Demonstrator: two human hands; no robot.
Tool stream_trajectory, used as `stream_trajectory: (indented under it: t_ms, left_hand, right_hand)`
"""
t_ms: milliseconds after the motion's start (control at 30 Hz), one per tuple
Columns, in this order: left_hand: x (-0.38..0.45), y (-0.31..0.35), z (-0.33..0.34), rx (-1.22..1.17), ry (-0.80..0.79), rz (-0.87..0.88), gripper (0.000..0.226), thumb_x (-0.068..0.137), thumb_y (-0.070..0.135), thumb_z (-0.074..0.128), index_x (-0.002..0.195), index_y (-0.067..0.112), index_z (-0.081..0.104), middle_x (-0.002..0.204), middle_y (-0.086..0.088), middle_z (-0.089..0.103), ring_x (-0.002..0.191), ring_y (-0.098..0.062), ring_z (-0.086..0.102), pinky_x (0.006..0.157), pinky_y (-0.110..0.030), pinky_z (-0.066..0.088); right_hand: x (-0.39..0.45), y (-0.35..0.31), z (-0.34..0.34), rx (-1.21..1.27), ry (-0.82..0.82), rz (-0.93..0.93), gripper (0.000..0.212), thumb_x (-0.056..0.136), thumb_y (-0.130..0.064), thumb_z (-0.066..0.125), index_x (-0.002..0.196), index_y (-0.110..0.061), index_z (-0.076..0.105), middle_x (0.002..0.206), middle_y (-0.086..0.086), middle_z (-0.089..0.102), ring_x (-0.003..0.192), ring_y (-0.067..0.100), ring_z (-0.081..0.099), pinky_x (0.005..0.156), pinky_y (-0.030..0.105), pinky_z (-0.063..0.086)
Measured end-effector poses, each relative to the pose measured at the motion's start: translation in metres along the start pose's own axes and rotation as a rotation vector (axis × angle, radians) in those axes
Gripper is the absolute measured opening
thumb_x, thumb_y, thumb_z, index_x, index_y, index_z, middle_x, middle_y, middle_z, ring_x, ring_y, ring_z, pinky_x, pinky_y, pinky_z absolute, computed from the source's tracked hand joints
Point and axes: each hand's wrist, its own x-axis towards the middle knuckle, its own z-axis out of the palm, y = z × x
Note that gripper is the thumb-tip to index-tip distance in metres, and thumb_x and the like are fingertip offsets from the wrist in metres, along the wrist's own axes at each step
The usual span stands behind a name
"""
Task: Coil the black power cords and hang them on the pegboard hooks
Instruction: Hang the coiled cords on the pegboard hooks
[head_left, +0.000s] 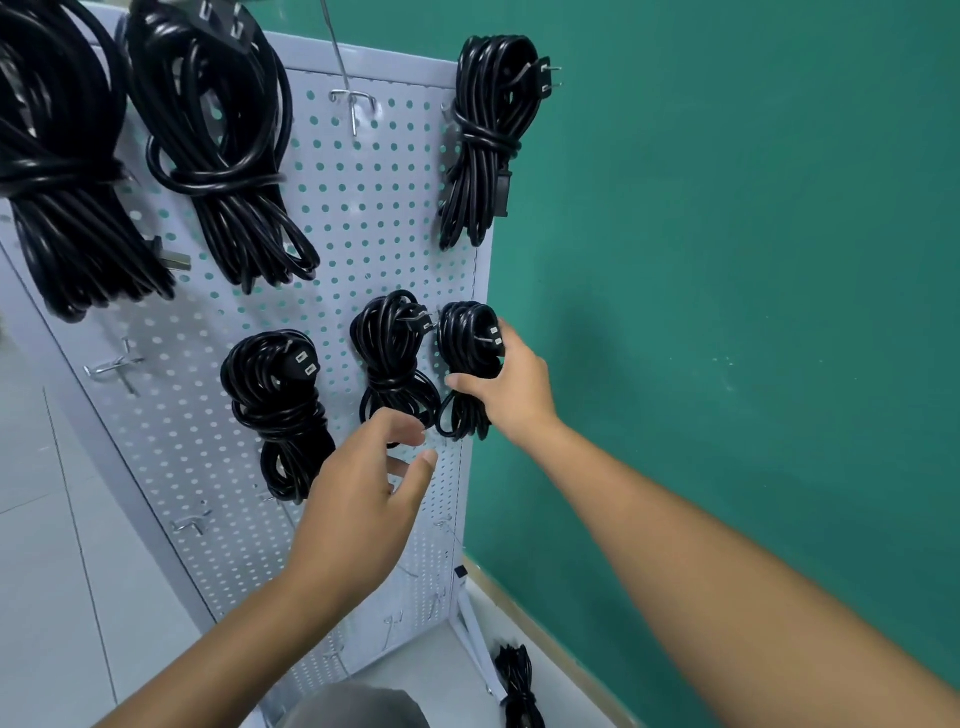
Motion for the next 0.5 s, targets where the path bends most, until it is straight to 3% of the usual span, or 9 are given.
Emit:
stream_trajectory:
  t_ms: [167,333,500]
  left_hand:
    - [0.001,0.0,0.003,0.03,-0.024,-0.006,0.02,0.101,0.038,0.056,0.12,0.031,0.058,0.117,0.023,0.06,0.096,0.007,0.06,0.085,-0.029,0.054]
    - [0.0,0.002,0.008,0.057,-0.047,0.012,0.02,0.102,0.037,0.056,0.121,0.03,0.057,0.117,0.022,0.06,0.094,0.007,0.06,0.087,-0.031,0.054]
    - [-0.009,-0.006,0.023,0.085,-0.109,0.004,0.022,0.102,0.036,0.056,0.123,0.029,0.056,0.118,0.019,0.061,0.093,0.004,0.061,0.086,-0.031,0.054]
  right_hand:
    - [-0.001,0.004,-0.002,-0.064,-0.076,0.025,0.085,0.074,-0.037,0.089,0.145,-0.027,0.044,0.129,-0.001,0.066,0.118,0.021,0.061,0.103,0.039,0.049]
    - [-0.009,0.007,-0.019,-0.188,-0.151,0.024,0.091,0.083,-0.044,0.081,0.155,-0.021,0.03,0.141,0.005,0.057,0.126,0.026,0.055,0.107,0.044,0.046]
    - [-0.036,0.027,-0.049,-0.346,-0.219,-0.004,0.069,0.094,-0.038,0.07,0.152,-0.019,0.036,0.134,0.004,0.059,0.113,0.023,0.059,0.102,0.043,0.048]
